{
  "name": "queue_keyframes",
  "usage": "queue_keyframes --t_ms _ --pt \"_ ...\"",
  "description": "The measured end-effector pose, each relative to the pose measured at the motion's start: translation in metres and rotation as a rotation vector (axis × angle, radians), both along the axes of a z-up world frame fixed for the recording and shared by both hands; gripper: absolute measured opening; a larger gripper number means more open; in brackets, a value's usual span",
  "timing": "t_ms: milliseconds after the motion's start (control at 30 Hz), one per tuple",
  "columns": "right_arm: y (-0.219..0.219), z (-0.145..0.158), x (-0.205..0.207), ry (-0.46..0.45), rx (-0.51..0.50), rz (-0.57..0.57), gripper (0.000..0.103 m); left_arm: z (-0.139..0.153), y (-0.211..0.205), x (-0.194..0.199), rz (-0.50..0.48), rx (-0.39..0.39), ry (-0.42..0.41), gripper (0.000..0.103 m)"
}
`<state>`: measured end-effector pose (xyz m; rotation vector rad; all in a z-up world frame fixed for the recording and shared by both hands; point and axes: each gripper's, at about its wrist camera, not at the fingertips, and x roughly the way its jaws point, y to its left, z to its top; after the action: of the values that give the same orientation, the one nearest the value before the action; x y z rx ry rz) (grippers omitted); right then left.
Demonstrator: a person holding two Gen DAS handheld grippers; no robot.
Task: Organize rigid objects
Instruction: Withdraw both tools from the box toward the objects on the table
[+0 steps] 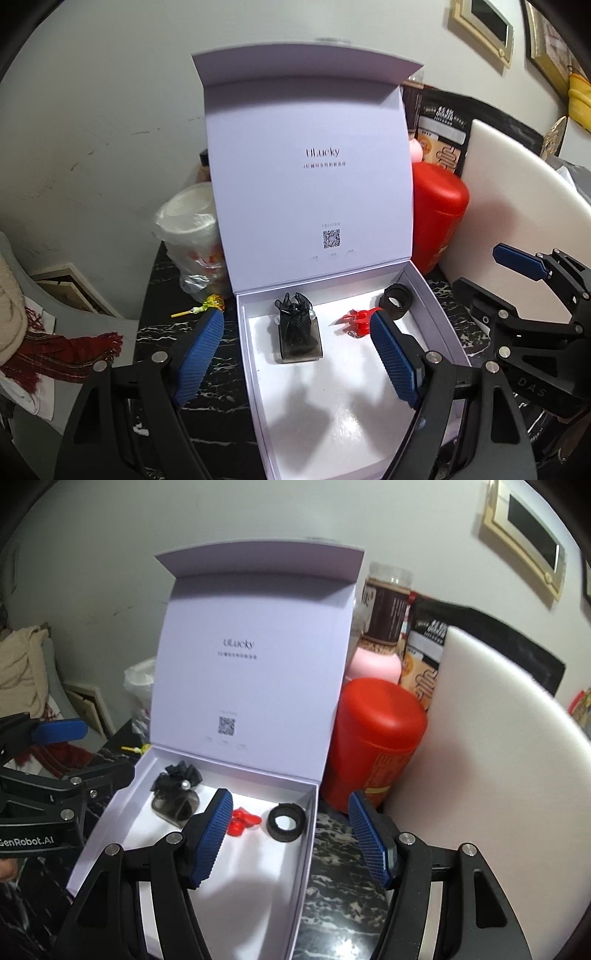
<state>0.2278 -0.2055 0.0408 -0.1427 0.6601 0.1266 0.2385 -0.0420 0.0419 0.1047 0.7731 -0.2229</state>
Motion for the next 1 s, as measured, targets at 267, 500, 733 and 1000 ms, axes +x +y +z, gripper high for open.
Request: queue_keyframes --t_ms 267,500,733,1000 --pt "0.003 0.019 -0.03 -0.041 0.009 -0.002 0.065 0.023 0.001 -0.031 -0.019 -0.004 -0.044 0.082" --pt "0.004 0.031 -0.055 -0.073 0.007 -0.002 0.065 0.036 0.0 -0.058 -0.03 0.001 -0.075 0.082" --pt "0.002 0.039 -0.082 -0.093 0.006 -0.006 0.066 0.043 -0.003 -0.085 -0.045 0.003 -0.101 0.082" --pt "-0.005 0.04 -0.112 -0.105 0.012 -0.027 0.066 0.046 -0.009 -0.117 -0.073 0.003 -0.119 0.082"
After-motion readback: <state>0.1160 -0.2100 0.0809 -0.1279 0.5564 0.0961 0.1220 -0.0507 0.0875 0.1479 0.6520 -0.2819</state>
